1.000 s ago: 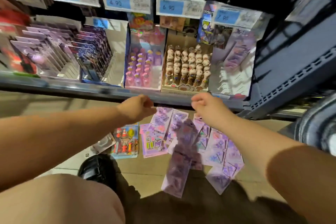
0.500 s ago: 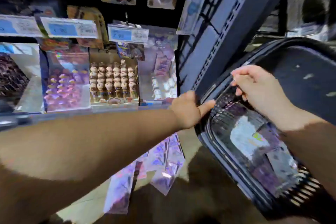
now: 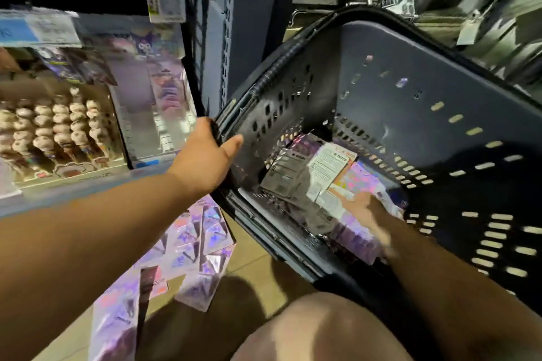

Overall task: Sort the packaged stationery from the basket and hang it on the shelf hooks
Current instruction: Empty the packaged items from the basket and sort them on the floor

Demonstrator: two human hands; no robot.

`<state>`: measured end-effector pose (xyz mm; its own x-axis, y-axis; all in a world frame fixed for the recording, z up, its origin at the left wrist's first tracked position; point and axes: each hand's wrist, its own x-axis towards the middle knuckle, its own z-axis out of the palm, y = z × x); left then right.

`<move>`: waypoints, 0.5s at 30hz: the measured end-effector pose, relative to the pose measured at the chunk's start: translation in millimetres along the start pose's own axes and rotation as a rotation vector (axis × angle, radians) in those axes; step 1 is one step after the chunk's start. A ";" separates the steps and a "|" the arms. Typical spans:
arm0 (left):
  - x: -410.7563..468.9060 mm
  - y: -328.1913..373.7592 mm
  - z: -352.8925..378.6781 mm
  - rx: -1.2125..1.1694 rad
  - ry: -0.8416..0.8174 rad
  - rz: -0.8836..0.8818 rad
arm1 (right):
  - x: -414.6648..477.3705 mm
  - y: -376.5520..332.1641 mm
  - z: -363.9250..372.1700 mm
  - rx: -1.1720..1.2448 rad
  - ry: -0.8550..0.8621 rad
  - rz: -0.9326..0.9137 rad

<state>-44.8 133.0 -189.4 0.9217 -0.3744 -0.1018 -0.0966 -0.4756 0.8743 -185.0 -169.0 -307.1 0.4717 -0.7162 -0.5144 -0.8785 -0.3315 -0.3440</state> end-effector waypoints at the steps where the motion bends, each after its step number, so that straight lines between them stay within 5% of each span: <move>1: -0.7 0.3 0.8 0.018 0.006 0.010 | 7.4 10.5 5.1 0.013 0.044 0.005; 15: -22.1 -6.6 8.1 0.003 0.009 0.044 | 29.7 -17.4 23.0 0.206 0.036 0.162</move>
<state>-67.6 137.9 -196.8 0.9199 -0.3878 -0.0589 -0.1383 -0.4611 0.8765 -154.0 -170.4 -334.5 0.3198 -0.7723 -0.5489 -0.9067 -0.0814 -0.4138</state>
